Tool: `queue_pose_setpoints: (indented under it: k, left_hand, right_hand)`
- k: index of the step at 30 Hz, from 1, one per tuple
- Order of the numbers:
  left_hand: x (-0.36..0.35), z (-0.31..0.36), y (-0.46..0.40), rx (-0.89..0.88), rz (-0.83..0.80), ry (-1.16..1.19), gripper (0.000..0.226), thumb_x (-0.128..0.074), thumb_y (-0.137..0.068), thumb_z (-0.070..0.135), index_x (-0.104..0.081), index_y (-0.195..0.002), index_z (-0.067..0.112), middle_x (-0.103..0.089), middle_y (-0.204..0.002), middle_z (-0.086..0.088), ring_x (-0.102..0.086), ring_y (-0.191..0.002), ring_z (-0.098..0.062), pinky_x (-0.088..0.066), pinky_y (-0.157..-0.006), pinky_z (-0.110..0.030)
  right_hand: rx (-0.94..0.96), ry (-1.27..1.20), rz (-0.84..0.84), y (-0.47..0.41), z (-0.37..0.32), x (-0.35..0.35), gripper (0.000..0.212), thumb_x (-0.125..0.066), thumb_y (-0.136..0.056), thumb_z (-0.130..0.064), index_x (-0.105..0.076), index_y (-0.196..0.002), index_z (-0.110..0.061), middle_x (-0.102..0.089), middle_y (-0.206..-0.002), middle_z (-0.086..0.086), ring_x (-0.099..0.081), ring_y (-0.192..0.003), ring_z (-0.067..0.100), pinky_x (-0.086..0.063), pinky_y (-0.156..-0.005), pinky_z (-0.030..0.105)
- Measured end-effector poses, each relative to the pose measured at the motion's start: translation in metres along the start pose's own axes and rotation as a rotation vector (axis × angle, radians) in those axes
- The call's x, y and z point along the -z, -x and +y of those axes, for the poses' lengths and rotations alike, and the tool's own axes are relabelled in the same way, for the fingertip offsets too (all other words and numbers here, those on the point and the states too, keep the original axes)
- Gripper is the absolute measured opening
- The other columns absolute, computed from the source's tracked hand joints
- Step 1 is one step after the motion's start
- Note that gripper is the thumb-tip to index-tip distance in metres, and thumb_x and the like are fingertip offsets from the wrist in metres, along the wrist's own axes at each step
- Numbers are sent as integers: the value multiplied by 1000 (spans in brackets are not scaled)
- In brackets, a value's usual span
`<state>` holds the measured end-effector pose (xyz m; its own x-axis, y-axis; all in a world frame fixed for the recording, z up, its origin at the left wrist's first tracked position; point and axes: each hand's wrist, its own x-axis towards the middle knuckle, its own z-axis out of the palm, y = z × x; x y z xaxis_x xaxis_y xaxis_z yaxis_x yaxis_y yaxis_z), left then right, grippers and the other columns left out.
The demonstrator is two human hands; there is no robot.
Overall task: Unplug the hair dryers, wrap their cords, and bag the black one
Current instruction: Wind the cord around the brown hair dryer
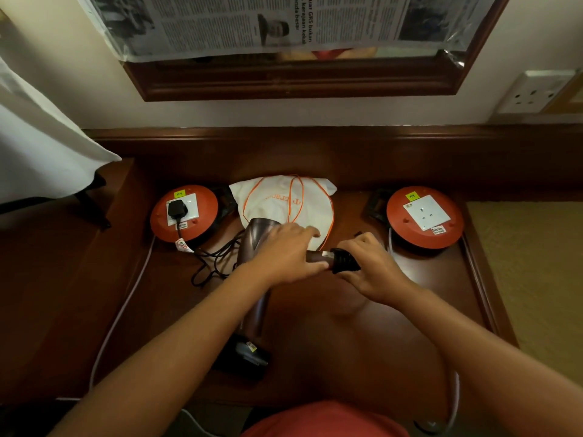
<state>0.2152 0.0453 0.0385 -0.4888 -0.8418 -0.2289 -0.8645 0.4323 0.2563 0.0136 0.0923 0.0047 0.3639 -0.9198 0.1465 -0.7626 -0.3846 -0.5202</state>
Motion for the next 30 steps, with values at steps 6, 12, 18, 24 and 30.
queue_pose_setpoints:
  k: [6,12,18,24,30]
  left_hand:
    - [-19,-48,53,348,413,686,77,-68,-78,54,-32,-144,36,-30,-150,-1,-29,-138,-21,-31,-111,-44]
    - [-32,-60,64,440,83,1361,98,-86,-52,60,-27,-130,70,-41,-146,2,-58,-117,-30,-53,-90,-53]
    - [-23,-51,61,368,280,1336,89,-73,-81,17,-20,-147,46,-49,-126,11,-59,-104,-4,-54,-72,-20]
    - [-29,-47,67,362,421,1277,88,-79,-78,22,-25,-139,55,-42,-143,6,-52,-122,-12,-51,-96,-37]
    - [-36,-48,73,418,481,1284,90,-79,-60,48,-28,-130,69,-40,-148,8,-48,-130,-17,-45,-104,-49]
  right_hand:
    - [-156,-80,-21,9,10,12,45,-78,-76,-25,-58,-116,-21,-55,-106,-2,-40,-101,10,-39,-83,21]
    - [-222,-150,-66,10,4,16,42,-77,-77,-25,-57,-114,-26,-50,-102,-2,-39,-98,9,-35,-79,16]
    - [-257,50,86,8,-12,6,45,-76,-78,-17,-60,-120,-15,-50,-108,4,-38,-101,19,-37,-85,31]
    - [-479,-121,89,9,-42,-9,33,-45,-96,-6,-55,-127,-12,-41,-106,-2,-42,-83,11,-30,-63,13]
    - [-731,-958,232,21,-56,-29,23,-41,-98,-1,-57,-104,-15,-58,-81,5,-48,-54,12,-37,-44,24]
